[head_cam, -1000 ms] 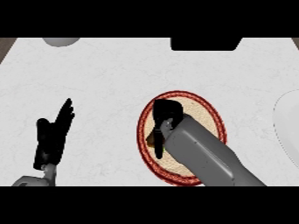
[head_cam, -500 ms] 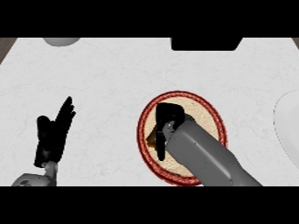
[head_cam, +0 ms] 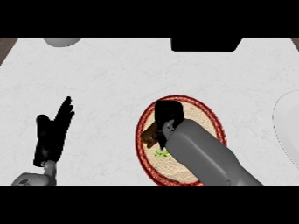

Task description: Pick the sweet potato from the placemat and place it in the plate

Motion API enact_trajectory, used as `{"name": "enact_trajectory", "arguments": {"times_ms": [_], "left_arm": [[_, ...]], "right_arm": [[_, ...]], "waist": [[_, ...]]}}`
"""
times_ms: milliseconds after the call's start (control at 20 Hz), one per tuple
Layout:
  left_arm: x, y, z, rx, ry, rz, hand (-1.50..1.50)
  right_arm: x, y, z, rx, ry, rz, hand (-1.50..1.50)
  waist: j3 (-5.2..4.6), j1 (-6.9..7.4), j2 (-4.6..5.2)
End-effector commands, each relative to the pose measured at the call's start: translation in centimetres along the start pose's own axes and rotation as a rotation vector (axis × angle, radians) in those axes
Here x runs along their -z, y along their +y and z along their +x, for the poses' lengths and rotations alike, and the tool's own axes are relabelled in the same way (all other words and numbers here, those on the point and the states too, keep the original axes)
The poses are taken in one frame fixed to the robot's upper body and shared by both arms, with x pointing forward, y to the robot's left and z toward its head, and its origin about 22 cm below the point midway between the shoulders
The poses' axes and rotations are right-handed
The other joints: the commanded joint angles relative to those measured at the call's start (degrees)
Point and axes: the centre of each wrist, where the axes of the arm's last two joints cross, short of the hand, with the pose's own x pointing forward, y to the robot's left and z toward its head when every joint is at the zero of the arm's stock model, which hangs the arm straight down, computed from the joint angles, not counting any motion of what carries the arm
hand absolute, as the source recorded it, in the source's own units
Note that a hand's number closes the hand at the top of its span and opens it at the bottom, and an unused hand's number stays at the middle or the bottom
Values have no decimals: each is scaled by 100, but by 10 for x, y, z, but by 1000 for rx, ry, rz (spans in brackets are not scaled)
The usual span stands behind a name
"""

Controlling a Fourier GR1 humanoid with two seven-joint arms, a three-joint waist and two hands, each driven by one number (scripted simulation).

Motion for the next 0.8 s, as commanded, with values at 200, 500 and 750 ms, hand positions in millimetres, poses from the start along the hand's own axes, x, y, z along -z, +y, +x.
{"name": "enact_trajectory", "arguments": {"times_ms": [200, 500, 750], "left_arm": [[8, 6, 1, 10, 5, 14, 0], [-8, 4, -9, -35, 15, 49, 0], [-1, -4, -2, -7, -12, 13, 0]], "right_arm": [[-10, -22, 3, -87, 122, -227, 150], [21, -114, -187, 515, 620, -604, 150], [20, -121, -244, 620, 784, -862, 150]], "waist": [[4, -57, 37], [39, -470, 44], [15, -138, 93]]}}
